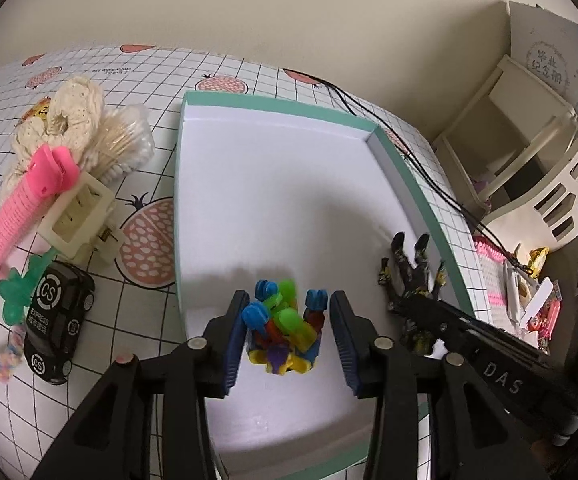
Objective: Organize objects
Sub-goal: 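Carry the robot figure and blocks into the tray and open both tools, then withdraw both tools from the tray back toward the remaining toys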
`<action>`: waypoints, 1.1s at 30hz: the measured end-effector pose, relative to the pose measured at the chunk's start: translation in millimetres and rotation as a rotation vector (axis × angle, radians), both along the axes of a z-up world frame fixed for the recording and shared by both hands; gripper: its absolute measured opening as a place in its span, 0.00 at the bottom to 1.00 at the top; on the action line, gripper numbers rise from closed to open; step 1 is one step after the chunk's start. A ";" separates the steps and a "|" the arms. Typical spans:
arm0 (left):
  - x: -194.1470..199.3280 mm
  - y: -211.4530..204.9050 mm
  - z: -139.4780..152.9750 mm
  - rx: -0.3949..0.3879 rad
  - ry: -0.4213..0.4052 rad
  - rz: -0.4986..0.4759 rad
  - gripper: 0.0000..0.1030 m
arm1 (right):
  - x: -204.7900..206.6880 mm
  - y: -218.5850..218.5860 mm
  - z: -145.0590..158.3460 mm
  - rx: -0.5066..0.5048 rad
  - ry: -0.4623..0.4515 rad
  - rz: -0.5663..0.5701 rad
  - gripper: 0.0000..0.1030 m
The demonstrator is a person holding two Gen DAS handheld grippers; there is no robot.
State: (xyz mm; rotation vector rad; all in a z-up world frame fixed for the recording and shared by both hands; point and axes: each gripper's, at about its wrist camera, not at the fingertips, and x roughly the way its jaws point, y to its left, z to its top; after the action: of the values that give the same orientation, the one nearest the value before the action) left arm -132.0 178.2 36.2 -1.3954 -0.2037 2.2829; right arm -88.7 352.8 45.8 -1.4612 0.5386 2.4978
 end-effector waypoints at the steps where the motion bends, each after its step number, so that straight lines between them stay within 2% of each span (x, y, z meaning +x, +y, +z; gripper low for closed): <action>1: 0.9 -1.2 2.5 0.008 0.005 -0.001 0.44 | 0.4 -0.3 0.8 0.000 0.002 -0.002 0.36; 8: 6.2 -2.9 19.0 -0.001 0.061 -0.014 0.44 | 5.0 -4.8 11.3 0.018 0.032 -0.009 0.36; 18: 10.1 -24.9 30.5 -0.024 0.098 0.024 0.46 | 9.2 -17.5 21.4 0.040 0.056 0.018 0.37; 19: 10.3 -26.9 30.4 -0.031 0.099 0.026 0.48 | 8.9 -19.2 21.7 0.043 0.057 0.024 0.39; 24: 10.9 -36.5 30.2 -0.069 0.107 0.050 0.54 | 8.9 -28.2 25.1 0.052 0.077 0.053 0.62; 26: 10.4 -42.5 31.0 -0.072 0.111 0.072 0.55 | 8.9 -31.8 25.5 0.063 0.081 0.068 0.66; 30: 8.7 -52.2 30.0 -0.089 0.112 0.111 0.67 | 7.8 -36.5 24.4 0.074 0.079 0.085 0.77; 33: 7.0 -59.3 29.7 -0.117 0.121 0.144 0.71 | 7.6 -38.5 24.2 0.076 0.081 0.088 0.83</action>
State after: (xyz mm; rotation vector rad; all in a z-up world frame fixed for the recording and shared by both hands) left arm -125.0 118.9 65.9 -1.3319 -0.1381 2.5253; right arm -81.1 314.3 70.0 -1.3902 0.3968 2.6234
